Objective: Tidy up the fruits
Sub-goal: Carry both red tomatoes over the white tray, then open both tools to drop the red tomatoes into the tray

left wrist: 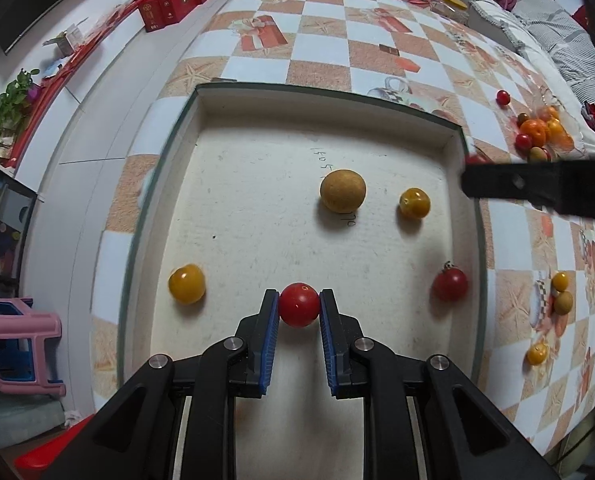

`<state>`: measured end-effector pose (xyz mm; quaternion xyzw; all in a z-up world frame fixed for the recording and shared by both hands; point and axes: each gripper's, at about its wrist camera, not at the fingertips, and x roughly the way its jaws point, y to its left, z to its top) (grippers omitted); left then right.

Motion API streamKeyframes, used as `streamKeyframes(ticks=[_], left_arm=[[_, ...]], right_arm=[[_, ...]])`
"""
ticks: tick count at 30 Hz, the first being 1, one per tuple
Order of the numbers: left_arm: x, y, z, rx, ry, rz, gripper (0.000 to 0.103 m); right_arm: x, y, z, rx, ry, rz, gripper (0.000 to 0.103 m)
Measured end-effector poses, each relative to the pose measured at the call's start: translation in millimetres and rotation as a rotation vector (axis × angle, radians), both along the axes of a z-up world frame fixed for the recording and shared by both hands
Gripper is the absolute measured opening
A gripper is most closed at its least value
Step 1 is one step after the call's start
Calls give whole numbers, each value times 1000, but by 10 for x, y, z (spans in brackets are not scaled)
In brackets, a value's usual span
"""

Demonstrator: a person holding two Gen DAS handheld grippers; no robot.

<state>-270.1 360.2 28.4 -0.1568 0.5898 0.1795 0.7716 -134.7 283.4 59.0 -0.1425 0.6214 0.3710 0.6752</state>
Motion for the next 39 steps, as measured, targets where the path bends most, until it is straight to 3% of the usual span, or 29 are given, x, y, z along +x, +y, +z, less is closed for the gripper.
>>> streamKeyframes(ticks=[12,21,24,25,26,28,31,39], left_arm=[[43,-3,-97,27,19,-24,22],[8,-32,-90,33,11,-13,22],[17,-59,-84,44,19,-17,22],[19,-66,-83,43,22,-16,25],[24,-72,-81,43,25,-14,48],[5,-92,-46,68,12,-2,82],[-18,-144,3,95,5,-17,82],[-64,-344,89,113,33,-48,82]], right_arm=[[152,434,-343,-92,4,29,20],[91,506,-395,-135,-24,82,22],[67,555,-389,-131,-10,85,36],[64,553,-373,-131,-14,83,50],[60,551,-353,-125,-24,82,62],[49,542,-288,-100,-31,83,67],[38,532,-170,-72,-37,79,82],[83,197,116,-2,-42,15,89]])
